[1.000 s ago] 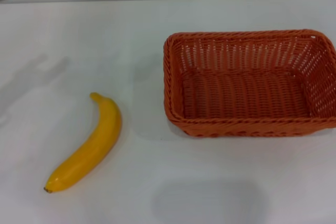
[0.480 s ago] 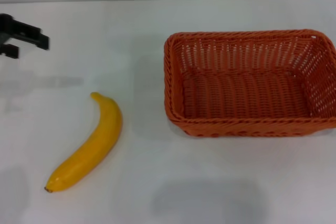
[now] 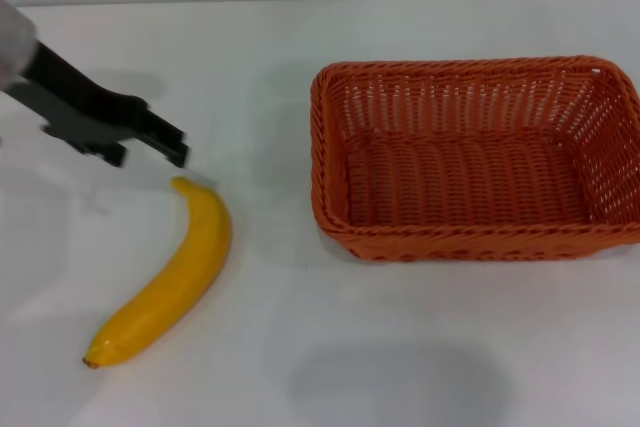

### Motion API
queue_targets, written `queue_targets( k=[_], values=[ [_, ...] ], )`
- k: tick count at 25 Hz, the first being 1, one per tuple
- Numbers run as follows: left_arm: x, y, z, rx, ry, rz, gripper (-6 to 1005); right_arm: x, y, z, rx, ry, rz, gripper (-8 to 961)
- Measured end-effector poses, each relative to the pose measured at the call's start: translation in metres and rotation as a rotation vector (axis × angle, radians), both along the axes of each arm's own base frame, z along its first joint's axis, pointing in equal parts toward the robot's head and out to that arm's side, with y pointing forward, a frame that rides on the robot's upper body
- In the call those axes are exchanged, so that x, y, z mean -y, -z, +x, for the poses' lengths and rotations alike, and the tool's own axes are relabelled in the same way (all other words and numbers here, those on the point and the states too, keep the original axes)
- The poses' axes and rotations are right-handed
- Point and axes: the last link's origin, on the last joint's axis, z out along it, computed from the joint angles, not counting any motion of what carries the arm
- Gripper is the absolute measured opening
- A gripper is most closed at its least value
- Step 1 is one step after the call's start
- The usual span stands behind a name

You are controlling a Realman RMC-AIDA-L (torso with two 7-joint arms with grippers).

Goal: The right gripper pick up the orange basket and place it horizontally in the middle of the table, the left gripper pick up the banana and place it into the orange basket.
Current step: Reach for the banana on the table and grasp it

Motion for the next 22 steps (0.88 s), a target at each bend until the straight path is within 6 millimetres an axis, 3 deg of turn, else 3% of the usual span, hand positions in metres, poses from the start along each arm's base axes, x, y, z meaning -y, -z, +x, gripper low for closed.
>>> queue_targets(
  k=[7, 14, 22],
  values=[
    [0.007, 0.038, -0.003, -0.036, -0.046, -0.084, 845, -0.002, -0.003, 0.0, 0.014, 0.003, 0.015, 874],
    [0.006, 0.049, -0.002, -0.072, -0.057, -0.088, 845, -0.006, -0.006, -0.002, 0.026, 0.003, 0.022, 874],
    [0.011, 0.078, -0.004, -0.104, -0.08, -0.123, 846, -0.006, -0.007, -0.002, 0.034, 0.005, 0.026, 874]
  ],
)
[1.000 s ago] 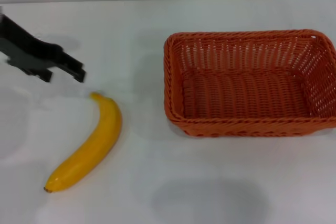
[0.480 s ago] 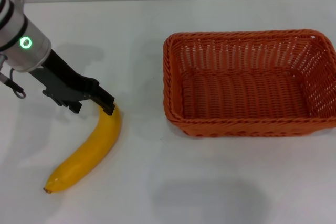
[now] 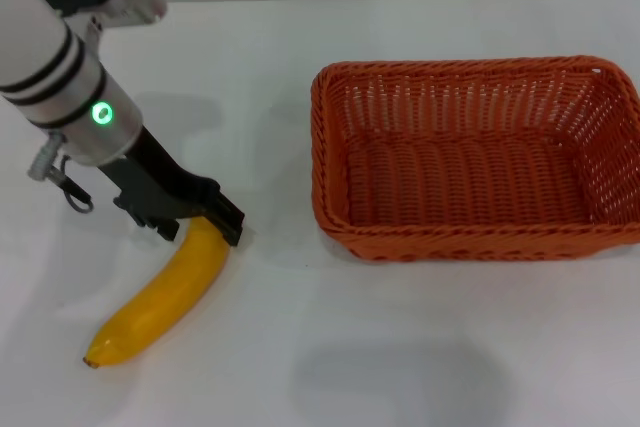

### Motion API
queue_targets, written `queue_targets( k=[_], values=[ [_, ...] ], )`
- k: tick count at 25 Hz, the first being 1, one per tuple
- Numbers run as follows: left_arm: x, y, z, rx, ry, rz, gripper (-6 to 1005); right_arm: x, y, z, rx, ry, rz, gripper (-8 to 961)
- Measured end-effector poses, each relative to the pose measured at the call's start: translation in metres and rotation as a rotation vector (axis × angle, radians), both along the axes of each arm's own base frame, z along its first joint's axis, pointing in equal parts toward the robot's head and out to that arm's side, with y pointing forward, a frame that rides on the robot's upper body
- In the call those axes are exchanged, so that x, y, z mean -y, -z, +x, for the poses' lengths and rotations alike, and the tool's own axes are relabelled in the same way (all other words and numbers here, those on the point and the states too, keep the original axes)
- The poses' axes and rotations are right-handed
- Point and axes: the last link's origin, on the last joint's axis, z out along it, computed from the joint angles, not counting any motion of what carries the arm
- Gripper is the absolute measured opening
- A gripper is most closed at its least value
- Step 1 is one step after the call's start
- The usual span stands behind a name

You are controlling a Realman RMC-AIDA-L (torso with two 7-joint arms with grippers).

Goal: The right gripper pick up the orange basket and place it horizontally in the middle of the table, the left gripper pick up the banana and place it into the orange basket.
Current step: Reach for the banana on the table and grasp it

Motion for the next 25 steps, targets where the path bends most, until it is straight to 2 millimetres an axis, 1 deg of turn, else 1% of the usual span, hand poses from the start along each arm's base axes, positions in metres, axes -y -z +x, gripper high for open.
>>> queue_targets(
  k=[5, 14, 18, 25],
  values=[
    [0.003, 0.007, 0.001, -0.023, -0.024, -0.009, 840, 0.0, -0.006, 0.002, 0.019, 0.018, 0.022, 874],
    [0.003, 0.015, 0.005, -0.007, -0.035, 0.008, 828, -0.001, -0.015, 0.001, 0.047, 0.012, 0.028, 874],
    [0.006, 0.018, 0.001, 0.001, -0.053, -0.003, 763, 0.0, -0.018, 0.002, 0.043, 0.015, 0.031, 874],
    [0.009, 0.02, -0.003, -0.002, -0.052, -0.021, 650, 0.002, -0.019, 0.004, 0.038, 0.018, 0.03, 874]
  ],
)
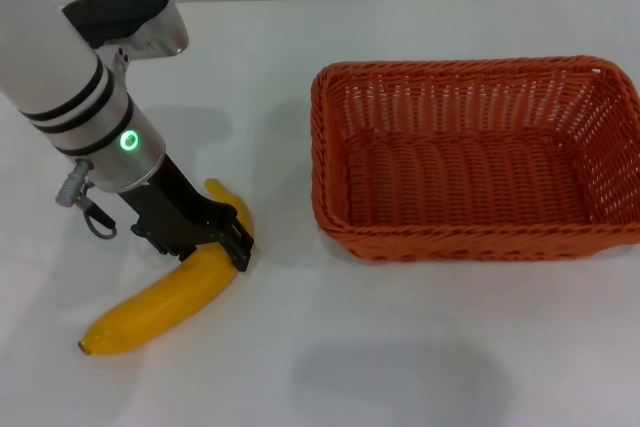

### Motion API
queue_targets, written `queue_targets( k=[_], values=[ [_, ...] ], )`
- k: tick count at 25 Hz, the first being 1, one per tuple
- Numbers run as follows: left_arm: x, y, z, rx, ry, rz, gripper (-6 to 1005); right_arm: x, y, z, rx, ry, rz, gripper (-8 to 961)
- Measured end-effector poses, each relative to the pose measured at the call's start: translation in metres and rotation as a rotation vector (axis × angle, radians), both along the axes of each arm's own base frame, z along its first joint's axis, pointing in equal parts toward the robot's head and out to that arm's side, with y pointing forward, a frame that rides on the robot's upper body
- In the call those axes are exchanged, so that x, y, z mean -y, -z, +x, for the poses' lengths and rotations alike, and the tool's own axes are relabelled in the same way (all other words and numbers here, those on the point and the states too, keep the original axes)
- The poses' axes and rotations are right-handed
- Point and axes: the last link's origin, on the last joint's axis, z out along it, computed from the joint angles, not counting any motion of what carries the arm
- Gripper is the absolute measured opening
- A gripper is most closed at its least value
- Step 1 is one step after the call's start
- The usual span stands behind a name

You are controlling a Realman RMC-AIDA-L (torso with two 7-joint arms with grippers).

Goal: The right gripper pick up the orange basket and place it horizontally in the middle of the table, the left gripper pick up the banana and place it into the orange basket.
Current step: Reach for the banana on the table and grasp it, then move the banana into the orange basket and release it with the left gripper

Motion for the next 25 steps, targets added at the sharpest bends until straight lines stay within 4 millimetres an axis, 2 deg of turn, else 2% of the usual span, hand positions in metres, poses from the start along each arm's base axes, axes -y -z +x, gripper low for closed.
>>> queue_targets(
  k=[11, 13, 14, 15, 16, 22, 24, 25],
  values=[
    [-0.001, -0.001, 0.005, 0.005, 0.058, -0.018, 624, 0.003, 0.005, 0.0, -0.023, 0.005, -0.003, 874],
    [-0.003, -0.005, 0.01, 0.012, 0.083, -0.017, 500, 0.003, 0.006, 0.0, -0.025, 0.005, -0.002, 874],
    [-0.004, -0.008, 0.013, 0.016, 0.096, -0.016, 502, 0.003, 0.007, 0.0, -0.028, 0.005, -0.001, 874],
    [-0.008, -0.02, 0.021, 0.026, 0.121, -0.004, 504, 0.003, 0.007, 0.0, -0.034, 0.003, 0.002, 874],
    [-0.008, -0.02, 0.021, 0.026, 0.121, -0.004, 506, 0.003, 0.007, 0.0, -0.034, 0.003, 0.002, 874],
    [-0.023, -0.083, 0.062, 0.022, 0.256, 0.08, 517, 0.005, 0.004, -0.002, -0.07, -0.002, 0.004, 874],
    [-0.028, -0.093, 0.076, 0.0, 0.294, 0.078, 521, 0.005, 0.003, -0.003, -0.078, -0.005, 0.009, 874],
    [-0.032, -0.097, 0.089, -0.009, 0.332, 0.075, 523, 0.005, 0.002, -0.003, -0.083, -0.009, 0.014, 874]
  ],
)
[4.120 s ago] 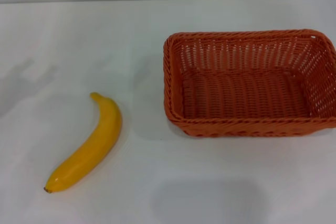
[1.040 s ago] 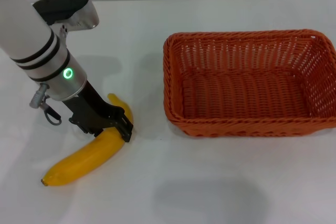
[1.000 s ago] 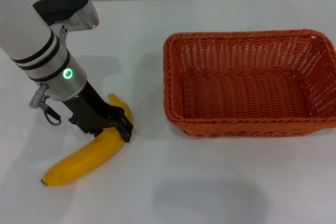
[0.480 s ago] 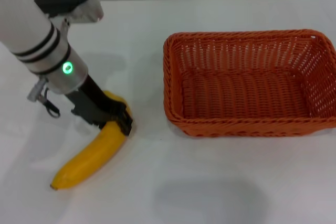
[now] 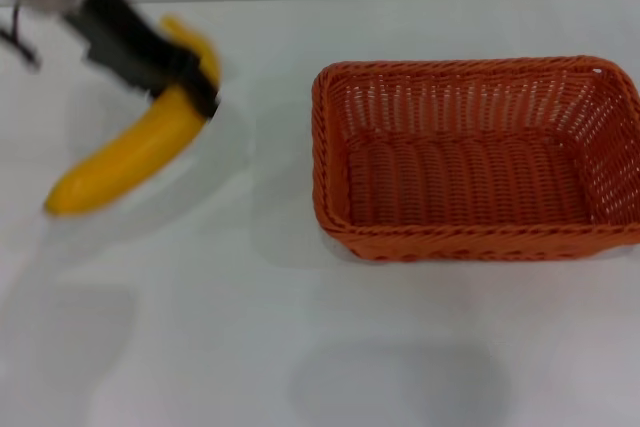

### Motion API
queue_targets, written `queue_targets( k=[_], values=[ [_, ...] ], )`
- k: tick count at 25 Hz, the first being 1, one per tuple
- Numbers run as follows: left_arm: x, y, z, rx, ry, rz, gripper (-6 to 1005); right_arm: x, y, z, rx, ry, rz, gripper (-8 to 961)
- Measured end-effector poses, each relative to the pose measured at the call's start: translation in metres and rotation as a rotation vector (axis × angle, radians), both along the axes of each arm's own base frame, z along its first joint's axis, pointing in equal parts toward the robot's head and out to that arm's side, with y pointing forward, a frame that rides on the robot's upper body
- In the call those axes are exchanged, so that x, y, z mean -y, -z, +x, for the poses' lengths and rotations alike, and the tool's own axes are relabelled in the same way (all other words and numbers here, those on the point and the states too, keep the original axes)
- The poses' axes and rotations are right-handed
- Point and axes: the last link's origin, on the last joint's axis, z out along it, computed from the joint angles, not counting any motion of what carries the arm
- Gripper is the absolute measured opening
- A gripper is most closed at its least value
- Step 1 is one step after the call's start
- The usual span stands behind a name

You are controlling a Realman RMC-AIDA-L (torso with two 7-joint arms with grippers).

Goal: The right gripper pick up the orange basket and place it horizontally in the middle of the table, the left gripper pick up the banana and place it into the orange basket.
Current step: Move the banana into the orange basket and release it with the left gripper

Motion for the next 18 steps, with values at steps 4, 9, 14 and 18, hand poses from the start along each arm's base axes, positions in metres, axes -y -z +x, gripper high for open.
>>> queue_targets(
  k=[4, 9, 14, 18],
  values=[
    [-0.01, 0.002, 0.041, -0.011, 0.117, -0.008, 530, 0.0, 0.0, 0.0, -0.017, -0.006, 0.012, 874],
    [-0.021, 0.028, 0.079, 0.008, 0.231, -0.009, 540, -0.004, 0.002, -0.003, -0.017, -0.016, 0.006, 874],
    [-0.023, 0.067, 0.119, 0.033, 0.343, -0.058, 549, -0.004, 0.002, -0.005, -0.01, -0.027, 0.006, 874],
    [-0.025, 0.094, 0.145, 0.057, 0.422, -0.063, 557, -0.003, 0.003, -0.008, 0.009, -0.05, 0.001, 874]
  ],
)
